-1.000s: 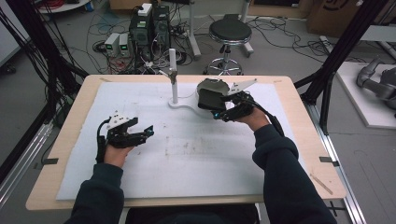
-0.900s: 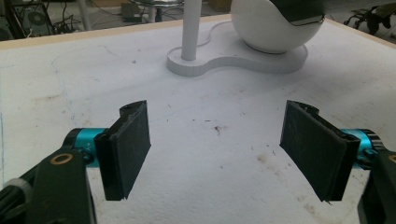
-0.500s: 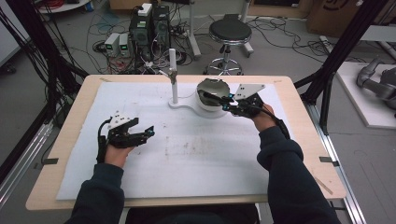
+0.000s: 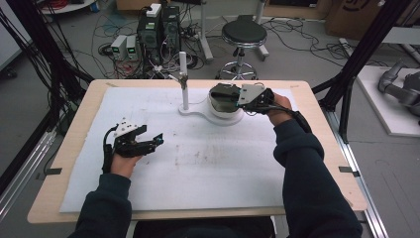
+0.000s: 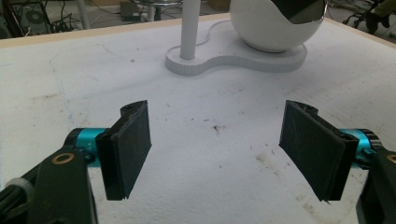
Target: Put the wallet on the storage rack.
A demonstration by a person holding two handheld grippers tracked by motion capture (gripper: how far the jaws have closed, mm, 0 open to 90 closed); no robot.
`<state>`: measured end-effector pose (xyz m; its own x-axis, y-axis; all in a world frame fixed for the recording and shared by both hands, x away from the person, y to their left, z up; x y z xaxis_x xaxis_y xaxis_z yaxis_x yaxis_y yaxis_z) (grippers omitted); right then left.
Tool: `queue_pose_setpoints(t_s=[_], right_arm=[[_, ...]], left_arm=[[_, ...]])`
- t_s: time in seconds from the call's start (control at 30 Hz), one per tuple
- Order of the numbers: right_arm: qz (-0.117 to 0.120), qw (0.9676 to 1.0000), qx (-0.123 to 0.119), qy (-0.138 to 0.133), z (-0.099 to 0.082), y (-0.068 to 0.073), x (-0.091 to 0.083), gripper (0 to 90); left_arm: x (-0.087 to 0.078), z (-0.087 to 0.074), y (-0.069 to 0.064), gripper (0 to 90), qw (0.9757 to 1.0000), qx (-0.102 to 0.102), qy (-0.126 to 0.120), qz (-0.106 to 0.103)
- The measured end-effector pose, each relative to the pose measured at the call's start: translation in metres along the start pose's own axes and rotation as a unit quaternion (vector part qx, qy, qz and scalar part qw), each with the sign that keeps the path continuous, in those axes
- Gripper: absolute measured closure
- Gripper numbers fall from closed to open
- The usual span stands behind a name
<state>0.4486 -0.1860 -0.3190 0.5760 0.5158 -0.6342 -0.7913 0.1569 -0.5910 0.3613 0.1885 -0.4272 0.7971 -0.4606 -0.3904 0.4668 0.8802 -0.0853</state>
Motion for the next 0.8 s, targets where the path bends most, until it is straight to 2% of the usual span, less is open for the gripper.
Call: queue_pose_setpoints(t_s=[0.07, 0.2, 0.3, 0.43, 0.57, 0.63, 0.67, 0.7, 0.73, 0.8], right_arm=[[0.027, 0.9996, 0.006, -0.006, -0.001, 0.004, 0.004, 77.6], [0.045, 0.9971, 0.055, -0.026, -0.006, 0.006, 0.006, 74.6], [0.073, 0.9901, 0.114, -0.038, -0.013, 0.009, 0.008, 68.9], [0.075, 0.9808, 0.167, -0.066, -0.02, 0.014, 0.01, 69.5], [0.061, 0.979, 0.18, -0.074, -0.019, 0.016, 0.011, 71.2], [0.063, 0.9771, 0.189, -0.076, -0.02, 0.018, 0.011, 71.1], [0.059, 0.976, 0.191, -0.086, -0.022, 0.02, 0.012, 70.9], [0.069, 0.9738, 0.199, -0.086, -0.024, 0.022, 0.013, 70.5], [0.072, 0.9731, 0.202, -0.083, -0.025, 0.024, 0.012, 69.9], [0.061, 0.9732, 0.205, -0.085, -0.024, 0.024, 0.012, 66.2]], left_arm=[[0.0, 0.0, 0.0, 24.5, 1.0, 0.0, -0.001, 0.001], [0.0, 0.0, 0.0, 24.5, 1.0, 0.001, -0.001, 0.0], [0.0, 0.0, 0.0, 24.6, 1.0, 0.002, 0.0, 0.001], [0.0, 0.0, -0.001, 24.5, 1.0, 0.002, 0.0, 0.001], [0.0, 0.0, -0.002, 24.6, 1.0, 0.003, 0.001, 0.001], [0.0, 0.0, -0.002, 24.6, 1.0, 0.004, 0.0, 0.001], [0.0, 0.0, -0.002, 24.6, 1.0, 0.004, 0.0, 0.0], [0.0, 0.0, -0.002, 24.6, 1.0, 0.004, -0.001, 0.0], [0.0, 0.0, -0.002, 24.6, 1.0, 0.004, 0.0, 0.0], [0.0, 0.0, -0.002, 24.6, 1.0, 0.003, 0.0, 0.0]])
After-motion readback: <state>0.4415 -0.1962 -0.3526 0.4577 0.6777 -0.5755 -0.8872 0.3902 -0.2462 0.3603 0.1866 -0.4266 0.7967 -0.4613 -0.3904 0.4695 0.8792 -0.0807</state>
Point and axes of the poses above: each handheld gripper's, and its own axes: x roughly forward along the jaws, z roughly out of its top, y roughly to its left, the point moved 2 cm from there along x, roughly forward along the jaws, and after that the axes turned 5 degrees about z, right-handed, at the moved point
